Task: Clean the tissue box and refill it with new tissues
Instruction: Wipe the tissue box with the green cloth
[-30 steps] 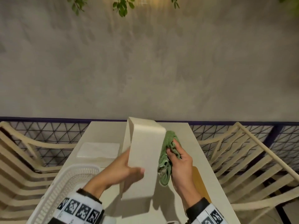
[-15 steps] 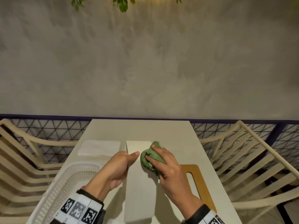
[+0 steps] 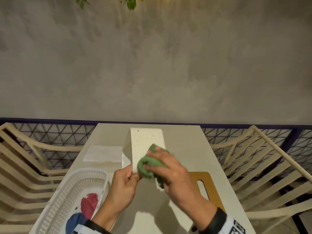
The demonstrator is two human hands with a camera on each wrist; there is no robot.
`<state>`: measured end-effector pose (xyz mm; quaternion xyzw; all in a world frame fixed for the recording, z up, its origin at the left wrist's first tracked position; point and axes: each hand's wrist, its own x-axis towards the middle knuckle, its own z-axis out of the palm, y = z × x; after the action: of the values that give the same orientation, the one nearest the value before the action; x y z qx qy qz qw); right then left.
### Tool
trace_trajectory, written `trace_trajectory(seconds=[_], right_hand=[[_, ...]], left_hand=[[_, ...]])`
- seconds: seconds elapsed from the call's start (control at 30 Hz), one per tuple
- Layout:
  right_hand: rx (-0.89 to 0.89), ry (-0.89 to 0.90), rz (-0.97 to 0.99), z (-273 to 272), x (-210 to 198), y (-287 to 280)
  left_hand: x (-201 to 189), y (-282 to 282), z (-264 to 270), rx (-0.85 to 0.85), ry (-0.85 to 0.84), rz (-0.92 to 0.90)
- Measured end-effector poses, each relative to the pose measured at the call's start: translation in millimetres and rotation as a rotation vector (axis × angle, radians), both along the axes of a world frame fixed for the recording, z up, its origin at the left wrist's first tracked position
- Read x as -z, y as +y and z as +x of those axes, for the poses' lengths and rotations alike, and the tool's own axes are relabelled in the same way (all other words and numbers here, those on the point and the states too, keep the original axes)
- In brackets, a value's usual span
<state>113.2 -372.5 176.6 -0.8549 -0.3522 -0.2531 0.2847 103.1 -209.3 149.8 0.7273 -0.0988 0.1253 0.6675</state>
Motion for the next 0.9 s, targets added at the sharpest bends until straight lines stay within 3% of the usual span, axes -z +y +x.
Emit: trace_trajectory(seconds=[0.13,0.23,0.3,0.47,0.57,0.67,0.8,0.9], right_hand=[[0.189,0.045,0.116,31,-31,14],[0.016,-0.016,0.023,10,-33,34],[-0.040,0.011,-0.038,0,-28,17],[0.180,0.205,0.038,41,-37,-2],[0.036,0.171,-0.014,28,-35,29],[-0.102,0.143,-0.004,8,-14,9],[0.156,0.298,0.010,41,-20,-12],[0.051,0.283,-0.050,42,-34,32]], left_hand=[[-1,-6,-1,0.018,-0.034,-0.003],[-4,-5,1,-0.043,-0.069,-0.064],[-2,1,-2,-0.036,-0.071,-0.055],[-3,-11,-11,0.041,-0.021,-0.042],[2,-7,-3,-0.052,0.007,-0.107],[6,3,-4,-0.089,0.024,-0.067],[7,-5,-14,-0.025,0.049,-0.049],[7,-7,-7,-0.120,0.083,-0.060]])
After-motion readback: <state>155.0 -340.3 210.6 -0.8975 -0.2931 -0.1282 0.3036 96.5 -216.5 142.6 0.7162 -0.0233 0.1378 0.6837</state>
